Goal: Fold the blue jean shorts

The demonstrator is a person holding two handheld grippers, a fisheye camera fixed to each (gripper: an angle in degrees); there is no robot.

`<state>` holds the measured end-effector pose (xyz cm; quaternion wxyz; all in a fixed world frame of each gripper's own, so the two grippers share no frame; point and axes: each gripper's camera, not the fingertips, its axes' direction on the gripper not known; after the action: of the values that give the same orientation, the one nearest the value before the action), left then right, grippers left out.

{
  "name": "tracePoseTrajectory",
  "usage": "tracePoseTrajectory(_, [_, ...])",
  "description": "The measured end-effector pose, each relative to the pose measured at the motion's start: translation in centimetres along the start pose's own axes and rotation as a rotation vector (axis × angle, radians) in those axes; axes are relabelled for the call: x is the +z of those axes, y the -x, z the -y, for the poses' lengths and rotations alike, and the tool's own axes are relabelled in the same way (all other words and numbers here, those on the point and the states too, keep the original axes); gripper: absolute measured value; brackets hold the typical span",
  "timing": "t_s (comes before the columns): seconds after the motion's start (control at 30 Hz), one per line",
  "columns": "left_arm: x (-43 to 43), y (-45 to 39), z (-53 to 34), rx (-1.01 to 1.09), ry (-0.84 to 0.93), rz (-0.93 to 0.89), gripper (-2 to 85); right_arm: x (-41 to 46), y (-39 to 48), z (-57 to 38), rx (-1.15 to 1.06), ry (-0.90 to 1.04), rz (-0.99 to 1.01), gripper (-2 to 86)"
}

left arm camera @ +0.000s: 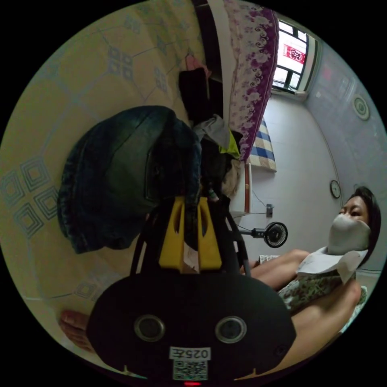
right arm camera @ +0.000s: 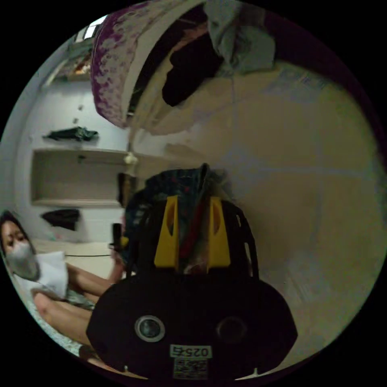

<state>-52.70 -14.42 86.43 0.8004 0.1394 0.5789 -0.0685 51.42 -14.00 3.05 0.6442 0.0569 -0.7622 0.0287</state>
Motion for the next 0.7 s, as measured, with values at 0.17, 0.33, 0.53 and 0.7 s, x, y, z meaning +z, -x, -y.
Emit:
tracePoseTrajectory(0.17, [-2.9, -3.2, 4.5, 0.114, -0.156, 0.126, 0.2, -1.8, 7.5, 5.5, -0.221, -0.046, -0.003, 0.7])
tracePoseTrajectory(0.33, [-9.8, -15.1, 8.4, 0.446, -0.426, 0.249, 0.1, -14.4, 20.7, 2.9, -0.506, -0.478, 0.020, 0.1])
tracePoseTrajectory(0.53, [-11.7, -16.2, 6.1, 0.449, -0.464, 0.133, 0.1, -23.2, 20.6, -7.0, -0.480, -0.719, -0.144, 0.2])
tracePoseTrajectory(0.7, [-5.0, -3.3, 5.6, 0.077, -0.289, 0.187, -0.1, -22.3, 10.4, -12.9, -0.121, -0.673, -0.289, 0.3])
